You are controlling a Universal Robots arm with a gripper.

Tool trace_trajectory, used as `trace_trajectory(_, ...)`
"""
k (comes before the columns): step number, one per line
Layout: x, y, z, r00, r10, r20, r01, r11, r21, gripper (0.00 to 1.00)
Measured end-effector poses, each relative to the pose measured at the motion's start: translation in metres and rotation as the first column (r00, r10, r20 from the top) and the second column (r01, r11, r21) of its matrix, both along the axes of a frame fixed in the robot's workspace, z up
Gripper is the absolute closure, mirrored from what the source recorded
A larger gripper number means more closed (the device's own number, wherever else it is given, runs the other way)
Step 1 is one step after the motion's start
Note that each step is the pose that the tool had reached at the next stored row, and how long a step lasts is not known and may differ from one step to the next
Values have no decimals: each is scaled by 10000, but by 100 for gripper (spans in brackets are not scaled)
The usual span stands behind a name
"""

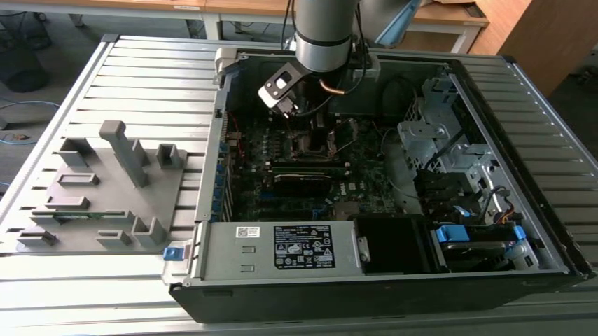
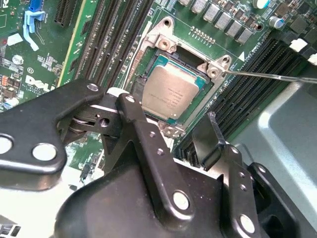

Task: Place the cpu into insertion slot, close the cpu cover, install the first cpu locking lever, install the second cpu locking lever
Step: 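Place the cpu into insertion slot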

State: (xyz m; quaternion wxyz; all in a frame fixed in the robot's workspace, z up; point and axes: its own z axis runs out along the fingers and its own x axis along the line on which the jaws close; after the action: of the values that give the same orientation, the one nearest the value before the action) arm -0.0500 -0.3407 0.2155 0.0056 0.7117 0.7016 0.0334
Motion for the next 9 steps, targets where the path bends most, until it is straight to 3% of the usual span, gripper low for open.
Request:
trace_trajectory(2,0,0,1,10000,0,0,0,10000,-1,36)
trace_trajectory(5,0,0,3,10000,0,-1,0,10000,-1,54)
trace_trajectory(8,0,0,5,10000,0,0,0,10000,0,60)
trace_trajectory(9,0,0,5,10000,0,0,0,10000,-1,66)
